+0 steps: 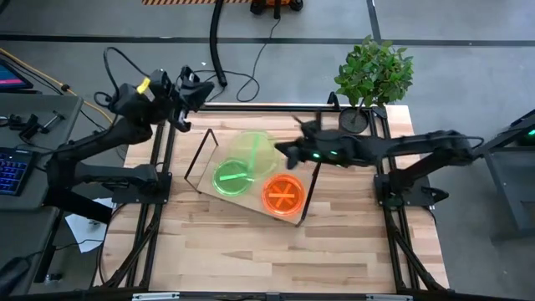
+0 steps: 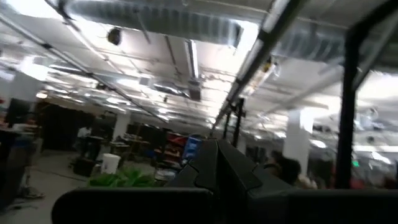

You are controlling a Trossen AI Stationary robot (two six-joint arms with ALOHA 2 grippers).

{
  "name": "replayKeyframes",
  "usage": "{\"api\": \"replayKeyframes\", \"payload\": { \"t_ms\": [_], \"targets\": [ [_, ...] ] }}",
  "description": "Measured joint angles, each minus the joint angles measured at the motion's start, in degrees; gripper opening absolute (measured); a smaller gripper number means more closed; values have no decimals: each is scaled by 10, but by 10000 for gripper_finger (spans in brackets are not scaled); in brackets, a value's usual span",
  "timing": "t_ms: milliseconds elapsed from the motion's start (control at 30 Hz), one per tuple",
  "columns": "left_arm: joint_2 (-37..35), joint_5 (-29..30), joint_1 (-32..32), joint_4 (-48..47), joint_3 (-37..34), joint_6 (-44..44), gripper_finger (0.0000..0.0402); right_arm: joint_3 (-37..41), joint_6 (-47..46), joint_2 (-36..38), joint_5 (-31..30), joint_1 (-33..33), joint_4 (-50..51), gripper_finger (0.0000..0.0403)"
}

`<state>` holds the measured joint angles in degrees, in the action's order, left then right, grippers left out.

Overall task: Place and stack plates onto a shelf
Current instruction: Stack the green plate on the top of the green plate on the shelf

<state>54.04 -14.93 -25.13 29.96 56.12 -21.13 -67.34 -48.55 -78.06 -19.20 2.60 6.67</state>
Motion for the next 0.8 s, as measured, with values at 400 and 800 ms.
{"api": "replayKeyframes", "payload": {
  "t_ms": [400, 800],
  "targets": [
    [-11, -131, -12, -96, 24, 18, 0, -97, -10, -233, 4, -50, -4, 0],
    [-14, -103, 61, -139, 24, 42, 0, -154, 16, -340, 66, -74, -6, 0]
  ]
}}
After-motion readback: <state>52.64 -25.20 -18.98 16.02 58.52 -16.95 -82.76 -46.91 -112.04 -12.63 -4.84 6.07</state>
